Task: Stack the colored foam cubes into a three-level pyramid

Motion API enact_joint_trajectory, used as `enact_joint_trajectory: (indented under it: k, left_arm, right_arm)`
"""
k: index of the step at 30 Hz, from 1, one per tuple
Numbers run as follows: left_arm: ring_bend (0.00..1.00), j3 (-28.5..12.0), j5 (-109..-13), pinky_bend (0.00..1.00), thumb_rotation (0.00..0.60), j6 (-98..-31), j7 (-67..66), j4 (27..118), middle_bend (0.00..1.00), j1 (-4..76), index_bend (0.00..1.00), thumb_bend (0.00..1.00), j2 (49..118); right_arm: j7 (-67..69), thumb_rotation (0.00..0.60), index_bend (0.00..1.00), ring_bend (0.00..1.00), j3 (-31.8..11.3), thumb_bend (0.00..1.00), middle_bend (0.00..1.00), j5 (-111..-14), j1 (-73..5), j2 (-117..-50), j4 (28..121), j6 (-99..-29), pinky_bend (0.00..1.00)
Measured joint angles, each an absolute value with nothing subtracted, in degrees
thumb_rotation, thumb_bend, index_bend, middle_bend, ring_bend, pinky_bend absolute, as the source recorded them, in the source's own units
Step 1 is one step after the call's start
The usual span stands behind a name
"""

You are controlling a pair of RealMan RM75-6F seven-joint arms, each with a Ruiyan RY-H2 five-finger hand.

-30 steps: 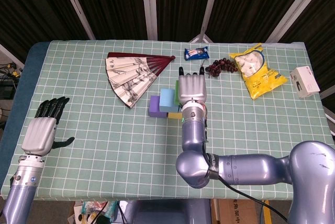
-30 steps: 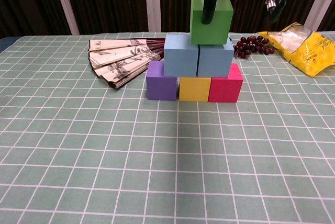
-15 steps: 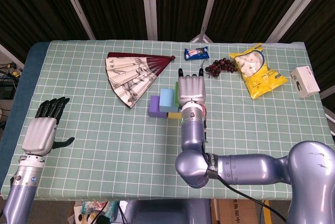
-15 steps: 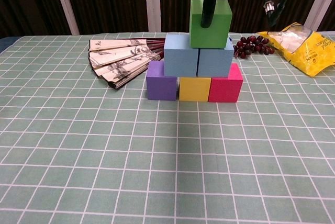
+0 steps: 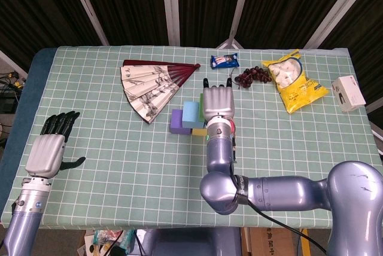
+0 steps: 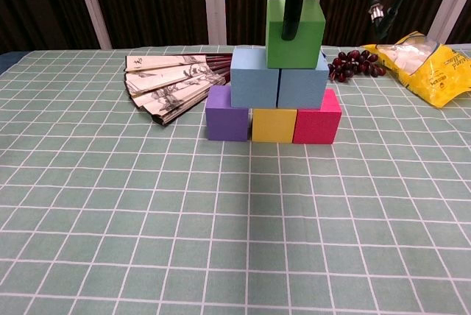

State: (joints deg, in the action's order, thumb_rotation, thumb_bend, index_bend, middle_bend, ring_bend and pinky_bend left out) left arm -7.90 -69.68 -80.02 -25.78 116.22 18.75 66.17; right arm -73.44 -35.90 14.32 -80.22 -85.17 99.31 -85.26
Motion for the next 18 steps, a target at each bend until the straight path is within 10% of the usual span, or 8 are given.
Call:
enact_joint_trajectory:
  k: [18]
  left_arm:
    - [0.06, -7.96, -69.52, 0.02, 0.600, -80.10, -25.73, 116.15, 0.05, 18.75, 0.00, 0.08, 66.18]
  right_arm:
    - [-73.03, 0.600, 0.01, 0.24, -35.42, 0.28, 0.38, 13.71, -79.77, -85.96, 99.02, -84.47, 0.00]
